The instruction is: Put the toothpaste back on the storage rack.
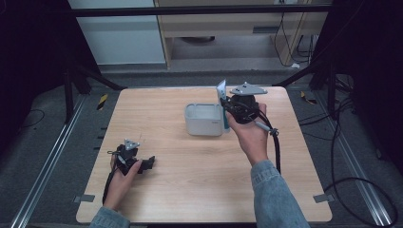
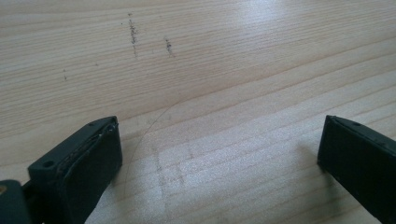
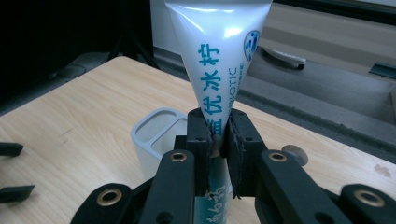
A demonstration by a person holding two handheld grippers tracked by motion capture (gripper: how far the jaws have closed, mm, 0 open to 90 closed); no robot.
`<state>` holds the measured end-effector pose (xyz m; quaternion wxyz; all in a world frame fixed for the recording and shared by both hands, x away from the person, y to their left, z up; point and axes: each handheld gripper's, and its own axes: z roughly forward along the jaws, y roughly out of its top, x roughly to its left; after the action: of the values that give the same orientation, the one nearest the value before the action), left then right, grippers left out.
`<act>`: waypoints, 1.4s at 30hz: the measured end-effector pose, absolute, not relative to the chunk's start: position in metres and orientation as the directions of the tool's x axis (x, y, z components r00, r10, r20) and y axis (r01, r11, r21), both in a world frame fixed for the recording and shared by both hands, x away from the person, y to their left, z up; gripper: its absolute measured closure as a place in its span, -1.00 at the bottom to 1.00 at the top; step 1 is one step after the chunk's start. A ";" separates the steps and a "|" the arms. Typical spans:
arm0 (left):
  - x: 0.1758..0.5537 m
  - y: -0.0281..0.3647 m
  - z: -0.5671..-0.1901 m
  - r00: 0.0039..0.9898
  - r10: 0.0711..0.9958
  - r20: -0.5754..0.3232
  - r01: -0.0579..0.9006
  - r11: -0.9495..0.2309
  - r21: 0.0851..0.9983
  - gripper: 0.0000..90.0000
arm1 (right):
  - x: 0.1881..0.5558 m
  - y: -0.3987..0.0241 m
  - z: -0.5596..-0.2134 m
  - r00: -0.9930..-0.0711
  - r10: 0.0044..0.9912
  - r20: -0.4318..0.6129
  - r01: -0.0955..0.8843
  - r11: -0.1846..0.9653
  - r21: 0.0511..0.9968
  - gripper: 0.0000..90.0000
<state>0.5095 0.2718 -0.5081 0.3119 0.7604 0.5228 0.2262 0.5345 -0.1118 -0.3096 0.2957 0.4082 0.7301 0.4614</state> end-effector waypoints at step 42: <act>0.511 0.271 -0.508 0.349 0.937 0.020 0.654 -0.259 0.711 -1.00 | 0.566 -0.080 -0.271 -0.383 0.921 -0.074 0.176 0.151 0.973 0.78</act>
<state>0.5110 0.2712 -0.5080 0.3112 0.7599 0.5233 0.2277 0.5657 -0.0801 -0.2707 0.3703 0.4140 0.6621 0.5031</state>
